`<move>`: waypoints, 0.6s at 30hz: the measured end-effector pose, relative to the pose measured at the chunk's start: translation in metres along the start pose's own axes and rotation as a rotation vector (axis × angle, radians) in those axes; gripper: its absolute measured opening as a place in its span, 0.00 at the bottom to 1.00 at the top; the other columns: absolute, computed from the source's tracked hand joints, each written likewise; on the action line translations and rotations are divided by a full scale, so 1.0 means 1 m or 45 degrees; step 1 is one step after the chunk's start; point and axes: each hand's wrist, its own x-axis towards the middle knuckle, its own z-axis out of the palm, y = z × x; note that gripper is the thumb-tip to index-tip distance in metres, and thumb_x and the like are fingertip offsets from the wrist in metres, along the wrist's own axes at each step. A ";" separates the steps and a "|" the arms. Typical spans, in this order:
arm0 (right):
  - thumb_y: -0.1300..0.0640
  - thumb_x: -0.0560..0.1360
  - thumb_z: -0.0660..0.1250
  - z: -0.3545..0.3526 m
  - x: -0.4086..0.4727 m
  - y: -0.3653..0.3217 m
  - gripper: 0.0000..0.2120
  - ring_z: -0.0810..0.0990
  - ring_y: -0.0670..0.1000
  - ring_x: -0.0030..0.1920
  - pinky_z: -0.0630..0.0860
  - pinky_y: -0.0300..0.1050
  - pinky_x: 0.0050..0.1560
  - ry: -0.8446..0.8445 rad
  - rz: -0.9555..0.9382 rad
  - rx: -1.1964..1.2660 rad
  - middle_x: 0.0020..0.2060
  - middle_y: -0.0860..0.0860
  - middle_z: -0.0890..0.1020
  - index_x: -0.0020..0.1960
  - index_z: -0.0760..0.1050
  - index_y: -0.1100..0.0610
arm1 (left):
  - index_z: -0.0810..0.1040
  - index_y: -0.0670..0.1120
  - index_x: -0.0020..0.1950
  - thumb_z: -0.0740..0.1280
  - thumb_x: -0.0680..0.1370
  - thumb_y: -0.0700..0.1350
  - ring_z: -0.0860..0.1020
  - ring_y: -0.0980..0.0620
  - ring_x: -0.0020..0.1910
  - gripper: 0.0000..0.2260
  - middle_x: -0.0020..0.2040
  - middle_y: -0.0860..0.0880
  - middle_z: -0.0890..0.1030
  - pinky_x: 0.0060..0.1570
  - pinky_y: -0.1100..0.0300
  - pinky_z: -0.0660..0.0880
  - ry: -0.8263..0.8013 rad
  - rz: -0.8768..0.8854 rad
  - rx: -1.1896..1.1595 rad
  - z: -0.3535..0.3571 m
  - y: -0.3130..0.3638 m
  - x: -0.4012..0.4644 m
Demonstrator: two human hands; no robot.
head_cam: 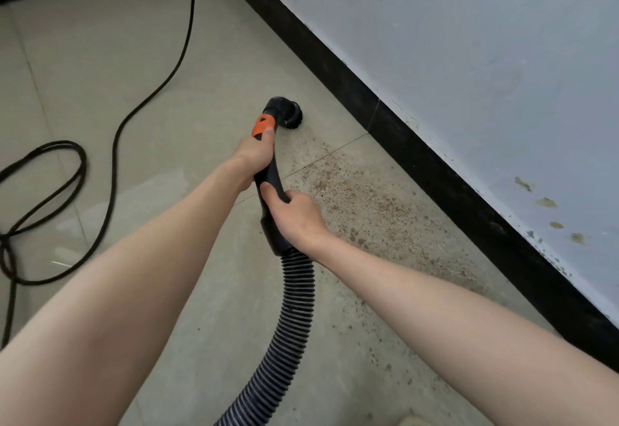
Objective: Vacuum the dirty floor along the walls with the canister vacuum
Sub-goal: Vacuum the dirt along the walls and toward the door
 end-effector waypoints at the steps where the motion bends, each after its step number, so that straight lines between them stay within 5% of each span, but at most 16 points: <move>1: 0.35 0.77 0.57 -0.002 -0.003 0.001 0.21 0.80 0.56 0.44 0.73 0.45 0.39 0.009 0.010 -0.009 0.43 0.54 0.81 0.37 0.71 0.52 | 0.68 0.40 0.54 0.53 0.81 0.58 0.74 0.46 0.46 0.20 0.43 0.45 0.74 0.42 0.56 0.71 -0.011 0.011 0.029 0.004 0.001 -0.002; 5: 0.37 0.78 0.56 -0.010 -0.023 0.016 0.22 0.77 0.51 0.38 0.68 0.43 0.34 0.031 0.015 -0.057 0.38 0.50 0.78 0.39 0.72 0.53 | 0.68 0.41 0.53 0.52 0.82 0.57 0.74 0.48 0.40 0.19 0.40 0.46 0.73 0.36 0.58 0.70 -0.099 0.016 0.080 0.018 -0.005 -0.017; 9: 0.37 0.78 0.57 -0.015 -0.046 0.038 0.21 0.78 0.51 0.38 0.71 0.44 0.36 0.045 0.033 -0.029 0.37 0.51 0.79 0.38 0.71 0.52 | 0.67 0.41 0.54 0.52 0.82 0.57 0.74 0.46 0.43 0.19 0.46 0.44 0.74 0.40 0.58 0.71 -0.162 0.017 0.090 0.034 -0.015 -0.038; 14: 0.38 0.78 0.57 -0.019 -0.068 0.057 0.20 0.79 0.52 0.40 0.72 0.46 0.39 0.140 0.074 -0.046 0.38 0.51 0.80 0.39 0.72 0.53 | 0.69 0.40 0.57 0.52 0.82 0.57 0.72 0.53 0.35 0.20 0.39 0.48 0.72 0.31 0.61 0.68 -0.248 0.042 0.108 0.053 -0.022 -0.056; 18: 0.38 0.78 0.58 -0.020 -0.080 0.068 0.19 0.79 0.54 0.41 0.74 0.49 0.42 0.176 0.067 -0.076 0.37 0.51 0.79 0.39 0.71 0.52 | 0.69 0.38 0.64 0.53 0.81 0.59 0.75 0.48 0.43 0.26 0.47 0.45 0.76 0.36 0.59 0.70 -0.276 0.037 0.092 0.063 -0.034 -0.062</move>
